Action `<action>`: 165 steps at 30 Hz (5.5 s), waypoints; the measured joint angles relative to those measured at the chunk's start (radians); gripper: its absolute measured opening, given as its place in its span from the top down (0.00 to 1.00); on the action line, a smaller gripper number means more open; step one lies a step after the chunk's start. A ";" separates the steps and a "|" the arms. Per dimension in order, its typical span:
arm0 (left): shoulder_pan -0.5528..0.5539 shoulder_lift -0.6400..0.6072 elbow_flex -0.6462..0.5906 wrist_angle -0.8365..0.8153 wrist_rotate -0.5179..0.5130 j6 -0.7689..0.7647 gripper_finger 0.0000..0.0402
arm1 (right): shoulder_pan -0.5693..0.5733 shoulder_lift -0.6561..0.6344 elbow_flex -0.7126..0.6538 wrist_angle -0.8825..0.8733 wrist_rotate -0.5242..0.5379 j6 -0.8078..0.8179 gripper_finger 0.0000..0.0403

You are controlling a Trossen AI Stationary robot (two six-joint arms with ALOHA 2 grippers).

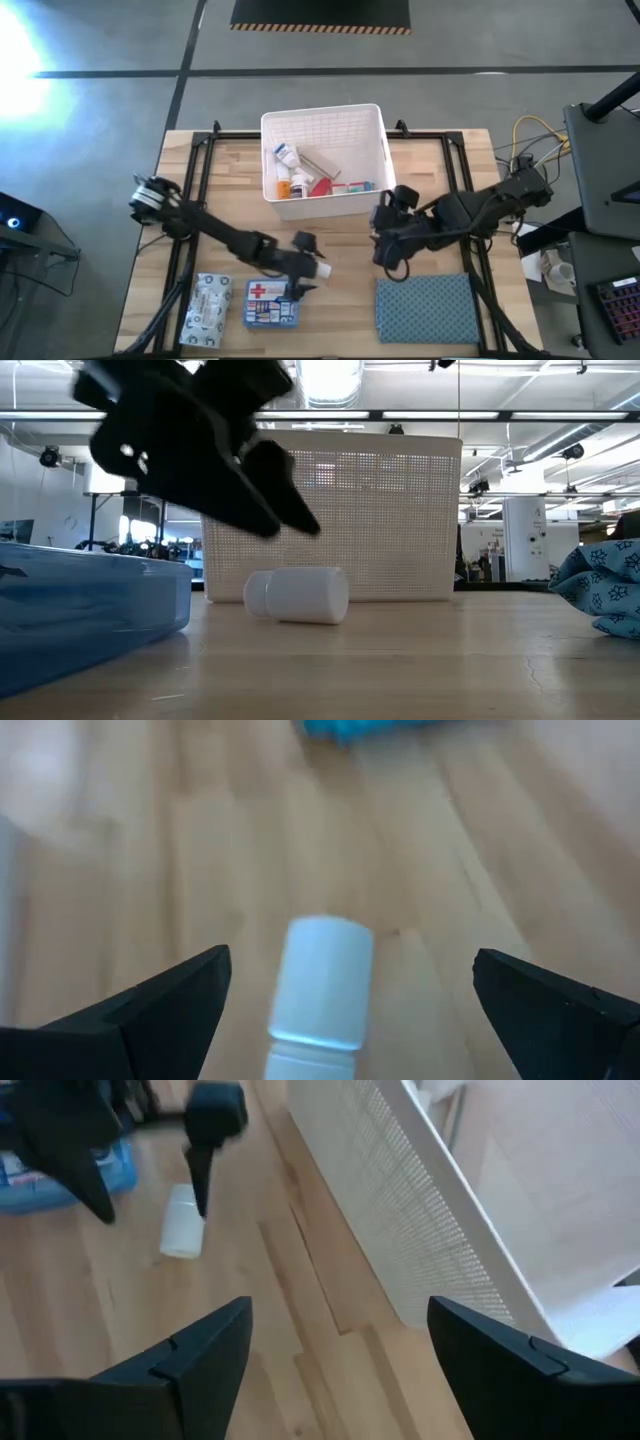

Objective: Pick & place medical supplies in basket/bin
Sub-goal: Put the white medicine bottle into the white bin, then put the blue first aid kit into the white bin

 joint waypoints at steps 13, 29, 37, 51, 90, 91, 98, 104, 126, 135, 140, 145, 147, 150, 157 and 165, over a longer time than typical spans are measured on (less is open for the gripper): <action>0.116 0.218 0.297 -0.391 0.212 0.072 0.25 | 0.056 -0.001 -0.008 0.001 0.026 0.121 0.29; 0.134 -0.076 0.320 -0.667 0.122 -0.120 0.62 | 0.064 -0.031 0.003 -0.001 0.194 -0.045 0.35; 0.176 -0.401 0.402 -0.467 -0.363 -0.035 0.62 | 0.026 -0.147 0.013 0.012 0.388 -0.082 0.41; 0.640 -0.353 0.381 -0.555 -0.201 -0.284 0.15 | -0.088 -0.183 -0.024 0.015 0.220 -0.077 0.35; -0.509 -0.208 0.134 -0.883 0.056 -1.488 0.13 | -0.125 0.061 -0.128 0.319 -0.366 -0.063 0.40; -0.513 -0.196 0.128 -0.885 0.067 -1.488 0.13 | -0.111 0.061 -0.128 0.322 -0.366 -0.044 0.41; -0.514 -0.158 0.048 -0.758 0.154 -1.566 0.13 | -0.080 0.067 -0.162 0.329 -0.435 0.337 0.42; -0.513 -0.163 -0.079 -0.526 0.105 -1.661 0.13 | -0.072 0.095 -0.276 0.485 -0.566 0.647 0.42; -0.467 -0.162 -0.199 -0.245 -0.053 -1.707 0.13 | -0.091 0.481 -0.493 1.439 -0.633 0.820 0.42; -0.468 -0.159 -0.198 -0.240 -0.091 -1.609 0.13 | -0.111 0.574 -0.486 1.547 -0.674 0.788 0.42; -0.470 -0.145 -0.200 -0.237 -0.100 -1.482 0.13 | -0.113 0.549 -0.491 1.558 -0.670 0.682 0.42; -0.470 -0.145 -0.208 -0.245 -0.088 -1.422 0.13 | -0.121 0.537 -0.474 1.548 -0.643 0.553 0.42; -0.470 -0.144 -0.212 -0.251 -0.077 -1.395 0.13 | -0.124 0.537 -0.464 1.549 -0.627 0.532 0.42; -0.470 -0.144 -0.216 -0.250 -0.076 -1.375 0.13 | -0.125 0.537 -0.450 1.545 -0.624 0.514 0.42; -0.466 -0.144 -0.216 -0.263 -0.071 -1.364 0.13 | -0.129 0.482 -0.394 1.515 -0.637 0.423 0.42; -0.453 -0.141 -0.215 -0.270 -0.166 -1.368 0.13 | -0.148 0.415 -0.310 1.527 -0.656 0.283 0.42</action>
